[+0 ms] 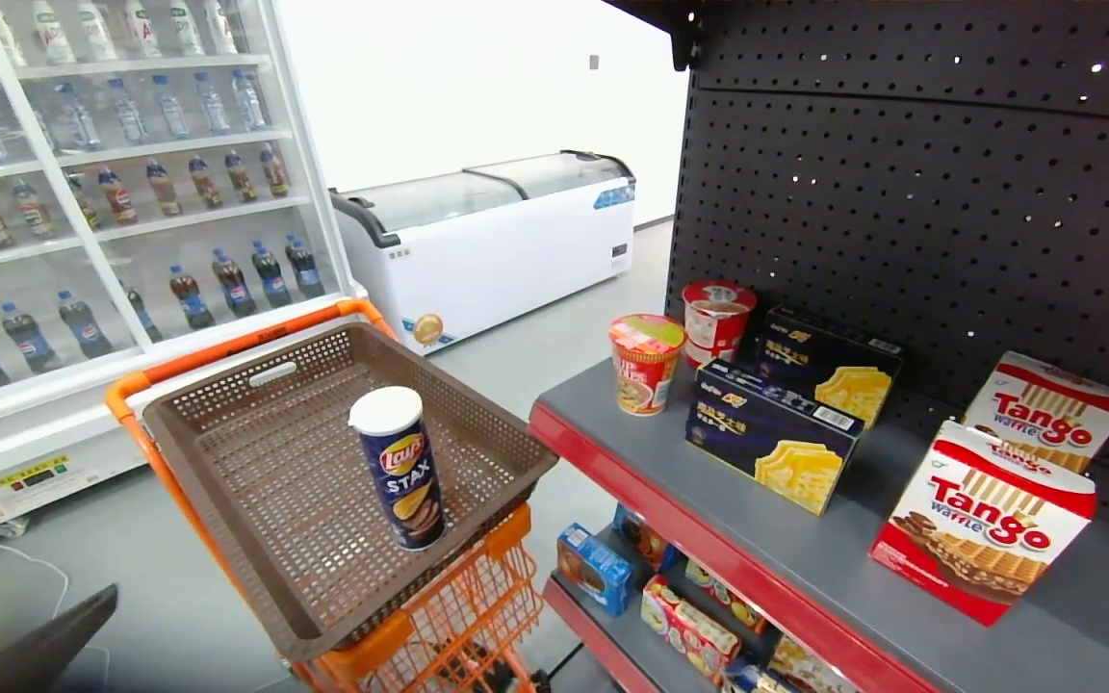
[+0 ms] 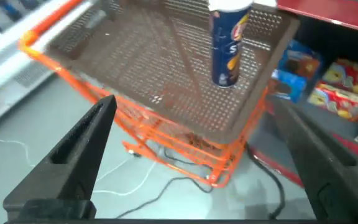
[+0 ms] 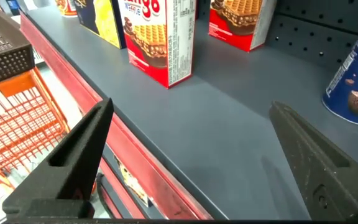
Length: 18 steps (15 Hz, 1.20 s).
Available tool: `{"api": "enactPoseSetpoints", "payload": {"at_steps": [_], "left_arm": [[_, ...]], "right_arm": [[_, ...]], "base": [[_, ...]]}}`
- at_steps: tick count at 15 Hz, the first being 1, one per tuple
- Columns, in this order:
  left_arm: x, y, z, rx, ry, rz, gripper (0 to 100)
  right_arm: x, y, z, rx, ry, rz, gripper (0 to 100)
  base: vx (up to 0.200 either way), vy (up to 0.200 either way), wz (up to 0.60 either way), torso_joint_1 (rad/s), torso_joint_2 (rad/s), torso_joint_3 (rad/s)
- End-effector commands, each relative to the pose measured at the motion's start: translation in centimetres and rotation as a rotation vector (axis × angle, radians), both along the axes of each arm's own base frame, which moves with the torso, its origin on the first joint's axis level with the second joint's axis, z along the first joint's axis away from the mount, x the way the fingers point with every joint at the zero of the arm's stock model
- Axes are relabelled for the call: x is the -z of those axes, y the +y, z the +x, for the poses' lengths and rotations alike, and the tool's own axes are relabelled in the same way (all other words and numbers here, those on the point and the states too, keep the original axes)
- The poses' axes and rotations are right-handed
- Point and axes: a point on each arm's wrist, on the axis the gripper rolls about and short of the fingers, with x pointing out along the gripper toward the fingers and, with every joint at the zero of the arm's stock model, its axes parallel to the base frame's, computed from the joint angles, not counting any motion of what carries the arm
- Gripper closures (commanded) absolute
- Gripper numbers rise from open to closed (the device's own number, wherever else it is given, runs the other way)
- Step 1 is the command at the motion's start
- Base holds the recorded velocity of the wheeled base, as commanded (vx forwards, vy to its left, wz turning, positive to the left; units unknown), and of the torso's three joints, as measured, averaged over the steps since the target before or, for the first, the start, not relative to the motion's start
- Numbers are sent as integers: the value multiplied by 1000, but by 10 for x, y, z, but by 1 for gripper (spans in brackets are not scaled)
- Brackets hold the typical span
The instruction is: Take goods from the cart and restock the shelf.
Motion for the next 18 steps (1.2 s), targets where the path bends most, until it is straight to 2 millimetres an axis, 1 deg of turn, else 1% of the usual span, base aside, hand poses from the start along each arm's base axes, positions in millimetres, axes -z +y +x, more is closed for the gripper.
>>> {"api": "enactPoseSetpoints", "payload": {"at_steps": [1, 2, 3, 7, 8, 11, 16, 17, 18], "left_arm": [[17, -7, 81, 92, 197, -18, 0], [25, -11, 102, 156, 186, -34, 0], [29, -14, 112, 178, 190, -36, 0], [44, -28, 135, 237, 204, -38, 0], [51, -30, 142, 241, 196, -39, 0], [63, -32, 155, 241, 177, -41, 0], [83, -36, 187, 238, 76, -45, 0], [83, -36, 188, 238, 76, -45, 0], [92, -37, 196, 235, 75, -44, 0]], "right_arm": [[0, 0, 0, -1, 1, 0, 0], [0, 0, 0, -1, 1, 0, 0], [0, 0, 0, -1, 1, 0, 0], [0, 0, 0, -1, 1, 0, 0], [0, 0, 0, -1, 1, 0, 0], [0, 0, 0, -1, 1, 0, 0], [0, 0, 0, -1, 1, 0, 0], [0, 0, 0, -1, 1, 0, 0], [0, 0, 0, -1, 1, 0, 0]], "base": [[0, 0, 0, 0, 0, 0], [0, 0, 0, 0, 0, 0], [0, 0, 0, 0, 0, 0], [0, 0, 0, 0, 0, 0], [0, 0, 0, 0, 0, 0], [0, 0, 0, 0, 0, 0], [0, 0, 0, 0, 0, 0], [0, 0, 0, 0, 0, 0], [0, 0, 0, 0, 0, 0]]}}
